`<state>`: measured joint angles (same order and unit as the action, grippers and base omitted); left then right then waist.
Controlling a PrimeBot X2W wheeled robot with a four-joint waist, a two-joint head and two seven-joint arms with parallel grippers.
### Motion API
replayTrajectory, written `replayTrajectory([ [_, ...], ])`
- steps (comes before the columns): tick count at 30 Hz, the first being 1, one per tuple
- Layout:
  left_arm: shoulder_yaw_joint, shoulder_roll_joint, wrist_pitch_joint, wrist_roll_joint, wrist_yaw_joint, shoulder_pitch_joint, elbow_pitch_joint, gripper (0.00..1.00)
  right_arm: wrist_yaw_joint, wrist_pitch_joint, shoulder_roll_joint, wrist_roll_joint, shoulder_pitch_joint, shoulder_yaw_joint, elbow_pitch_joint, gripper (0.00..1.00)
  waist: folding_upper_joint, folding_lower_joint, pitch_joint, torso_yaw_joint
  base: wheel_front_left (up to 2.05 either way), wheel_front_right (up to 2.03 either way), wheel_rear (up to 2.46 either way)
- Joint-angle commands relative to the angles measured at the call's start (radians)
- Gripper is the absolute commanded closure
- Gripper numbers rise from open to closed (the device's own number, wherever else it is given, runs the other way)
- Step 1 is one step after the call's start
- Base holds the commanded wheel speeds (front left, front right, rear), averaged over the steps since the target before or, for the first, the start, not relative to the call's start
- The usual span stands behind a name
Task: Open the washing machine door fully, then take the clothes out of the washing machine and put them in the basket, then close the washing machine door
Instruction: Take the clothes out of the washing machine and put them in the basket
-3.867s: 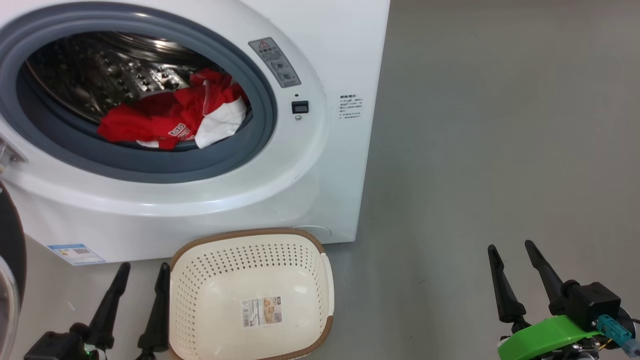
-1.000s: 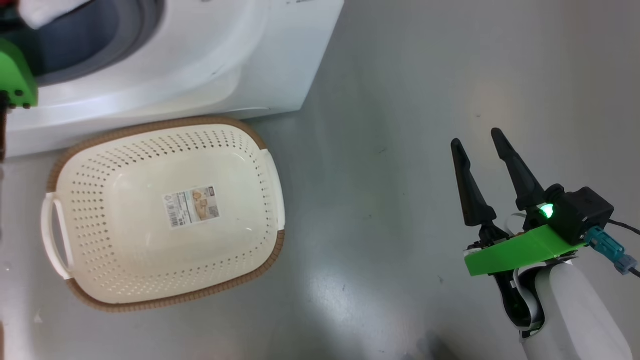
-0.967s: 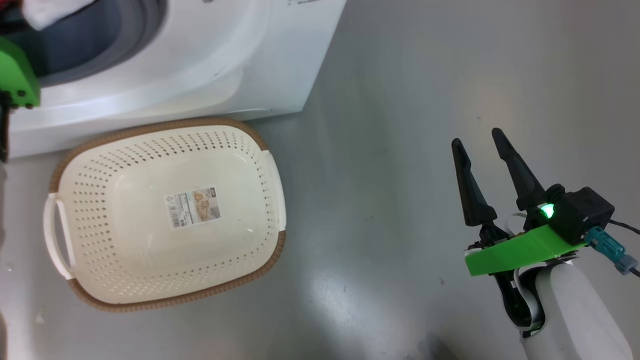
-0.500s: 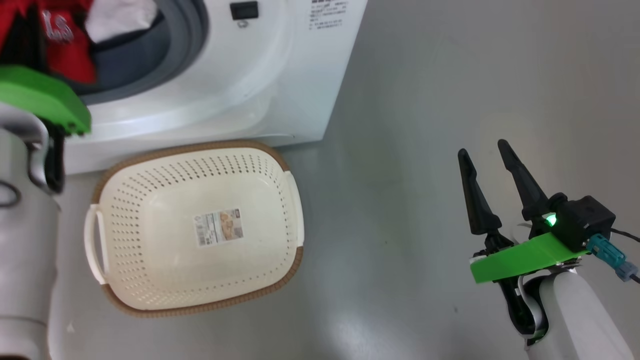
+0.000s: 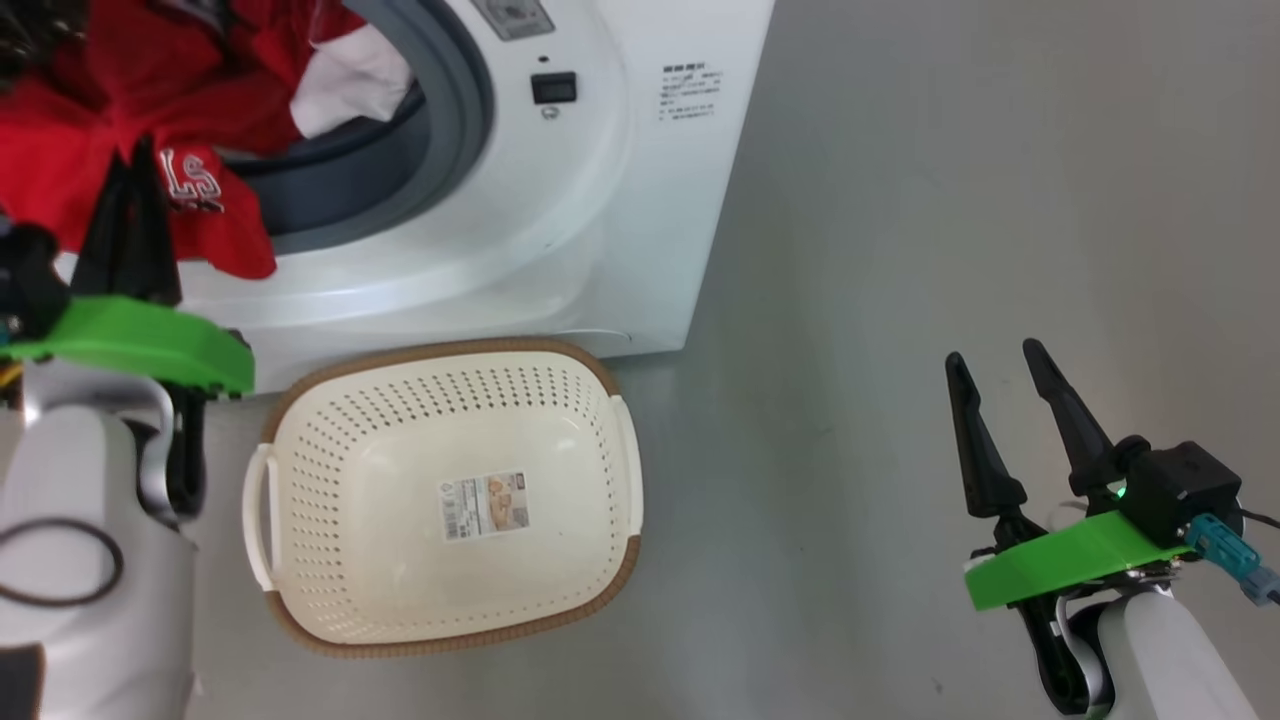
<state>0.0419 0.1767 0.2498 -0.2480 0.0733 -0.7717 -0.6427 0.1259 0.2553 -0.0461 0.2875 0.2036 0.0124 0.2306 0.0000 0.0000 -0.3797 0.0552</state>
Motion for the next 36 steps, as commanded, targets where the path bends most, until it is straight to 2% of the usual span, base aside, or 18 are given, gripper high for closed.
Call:
replayTrajectory([
  [1, 0.040, 0.030, 0.012, 0.013, 0.013, 0.031, 0.057, 1.00, 0.005, 0.006, -0.004, -0.013, -0.017, 0.017, -0.020, 0.00, 0.0000, 0.0000, 0.021, -0.015, 0.00, 0.00, 0.00],
  [11, 0.123, -0.040, 0.012, 0.045, 0.041, 0.153, 0.303, 1.00, 0.005, 0.006, -0.004, -0.020, -0.039, -0.005, -0.025, 0.00, 0.0000, 0.0000, 0.044, -0.037, 0.00, 0.00, 0.00],
  [26, 0.132, -0.087, 0.012, 0.058, 0.056, 0.260, 0.554, 1.00, 0.005, 0.006, -0.004, -0.020, -0.036, -0.011, -0.034, 0.00, 0.0000, 0.0000, 0.027, -0.045, 0.00, 0.00, 0.00],
  [31, 0.094, -0.096, 0.012, 0.054, 0.057, 0.321, 0.570, 1.00, 0.005, 0.006, -0.004, -0.020, -0.032, -0.011, -0.037, 0.00, 0.0000, 0.0000, 0.012, -0.043, 0.00, 0.00, 0.00],
  [36, 0.023, -0.107, 0.012, 0.034, 0.057, 0.379, 0.500, 1.00, 0.005, 0.006, -0.004, -0.014, -0.022, -0.004, -0.040, 0.00, 0.0000, 0.0000, -0.018, -0.041, 0.00, 0.00, 0.00],
])
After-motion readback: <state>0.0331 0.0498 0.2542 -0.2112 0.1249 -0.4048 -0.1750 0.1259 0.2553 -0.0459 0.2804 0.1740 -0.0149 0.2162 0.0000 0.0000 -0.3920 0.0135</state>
